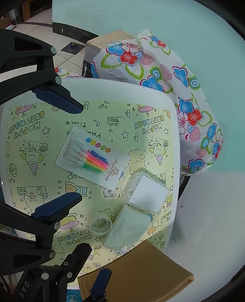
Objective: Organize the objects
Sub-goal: 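Withdraw both open tools from the box back over the table, then close the left tool on the candle card while the right tool grasps the tape roll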
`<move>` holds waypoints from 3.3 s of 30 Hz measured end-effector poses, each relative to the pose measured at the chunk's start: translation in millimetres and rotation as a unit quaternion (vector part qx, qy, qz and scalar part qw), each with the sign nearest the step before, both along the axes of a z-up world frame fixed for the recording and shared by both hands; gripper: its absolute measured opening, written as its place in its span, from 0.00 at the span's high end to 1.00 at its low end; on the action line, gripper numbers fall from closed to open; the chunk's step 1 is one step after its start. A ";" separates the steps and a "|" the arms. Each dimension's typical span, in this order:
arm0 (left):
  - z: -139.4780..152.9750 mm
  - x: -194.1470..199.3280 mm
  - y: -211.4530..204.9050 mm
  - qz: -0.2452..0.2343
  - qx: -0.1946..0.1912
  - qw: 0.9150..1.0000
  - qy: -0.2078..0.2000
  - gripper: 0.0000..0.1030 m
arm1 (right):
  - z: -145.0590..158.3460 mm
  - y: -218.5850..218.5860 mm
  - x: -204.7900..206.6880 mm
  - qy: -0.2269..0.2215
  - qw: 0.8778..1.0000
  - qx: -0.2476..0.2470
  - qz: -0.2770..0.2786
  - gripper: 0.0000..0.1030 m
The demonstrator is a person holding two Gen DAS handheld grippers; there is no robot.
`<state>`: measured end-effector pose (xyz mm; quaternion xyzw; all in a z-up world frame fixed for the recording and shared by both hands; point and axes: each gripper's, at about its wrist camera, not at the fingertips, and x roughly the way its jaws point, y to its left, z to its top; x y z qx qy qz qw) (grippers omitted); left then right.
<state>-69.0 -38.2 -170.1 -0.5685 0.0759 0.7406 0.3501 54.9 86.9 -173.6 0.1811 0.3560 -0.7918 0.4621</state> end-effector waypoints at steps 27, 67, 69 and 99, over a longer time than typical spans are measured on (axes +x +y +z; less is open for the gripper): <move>-50.2 -16.4 29.4 -0.032 -0.015 0.999 -0.027 0.16 | -27.7 -32.1 -32.1 -0.026 0.998 0.029 -0.058 0.27; -55.9 -8.1 47.6 -0.043 -0.015 0.999 0.022 0.12 | -34.5 -32.4 -50.5 -0.065 0.994 0.035 -0.087 0.27; -55.7 -7.8 47.2 -0.041 -0.013 0.999 0.021 0.12 | -34.6 -32.6 -51.1 -0.064 0.994 0.035 -0.086 0.27; -46.5 -8.6 19.8 -0.005 0.030 0.999 -0.039 0.28 | -44.4 -45.7 -38.7 -0.024 0.996 0.050 -0.066 0.27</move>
